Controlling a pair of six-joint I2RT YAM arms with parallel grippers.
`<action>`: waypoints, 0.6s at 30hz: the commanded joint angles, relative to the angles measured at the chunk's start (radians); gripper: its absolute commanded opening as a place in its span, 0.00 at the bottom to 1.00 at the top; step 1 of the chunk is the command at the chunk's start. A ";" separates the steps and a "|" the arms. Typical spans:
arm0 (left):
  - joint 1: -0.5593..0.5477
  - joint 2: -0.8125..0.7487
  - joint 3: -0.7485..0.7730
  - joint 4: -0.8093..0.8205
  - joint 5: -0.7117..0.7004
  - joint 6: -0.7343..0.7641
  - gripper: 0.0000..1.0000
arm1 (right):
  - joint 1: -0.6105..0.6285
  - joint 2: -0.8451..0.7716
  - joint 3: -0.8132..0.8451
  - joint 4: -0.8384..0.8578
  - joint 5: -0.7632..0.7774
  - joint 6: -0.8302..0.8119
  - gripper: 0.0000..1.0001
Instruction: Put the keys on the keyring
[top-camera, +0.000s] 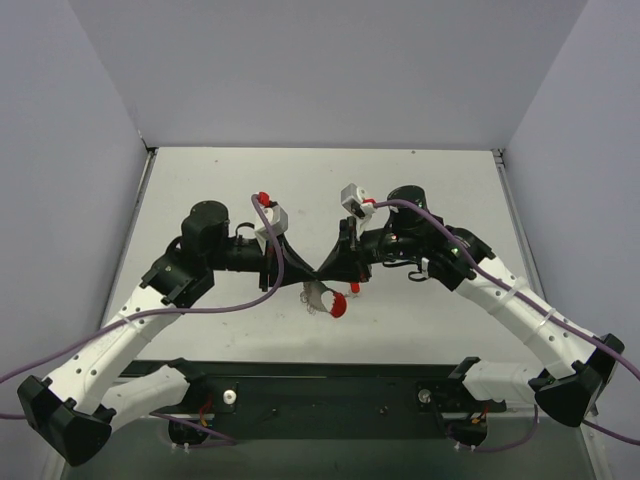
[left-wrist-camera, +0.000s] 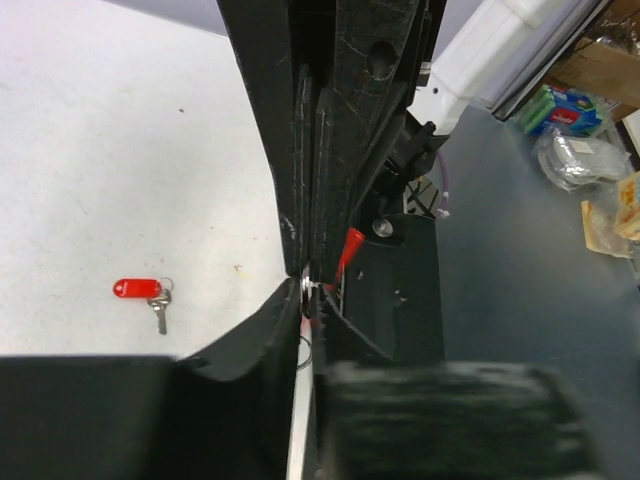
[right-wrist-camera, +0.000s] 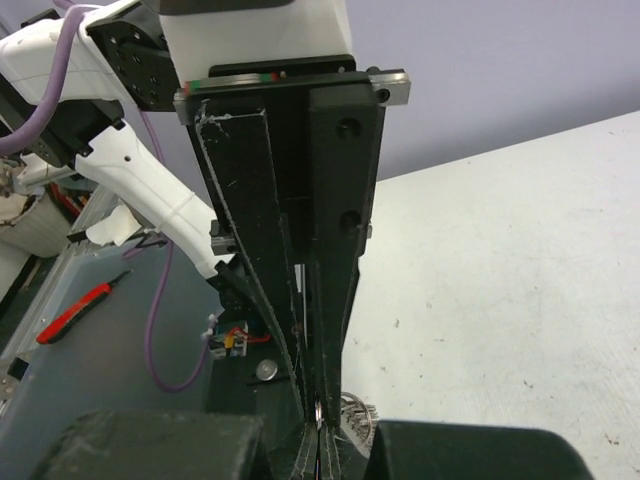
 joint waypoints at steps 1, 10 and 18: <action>-0.008 0.002 0.052 -0.003 0.010 0.020 0.00 | 0.006 -0.022 0.030 0.050 -0.024 -0.006 0.00; -0.018 -0.042 0.000 0.063 -0.065 0.003 0.00 | -0.025 -0.140 -0.090 0.208 0.166 0.095 0.66; -0.017 -0.143 -0.139 0.290 -0.118 -0.046 0.00 | -0.210 -0.234 -0.204 0.342 0.265 0.302 0.89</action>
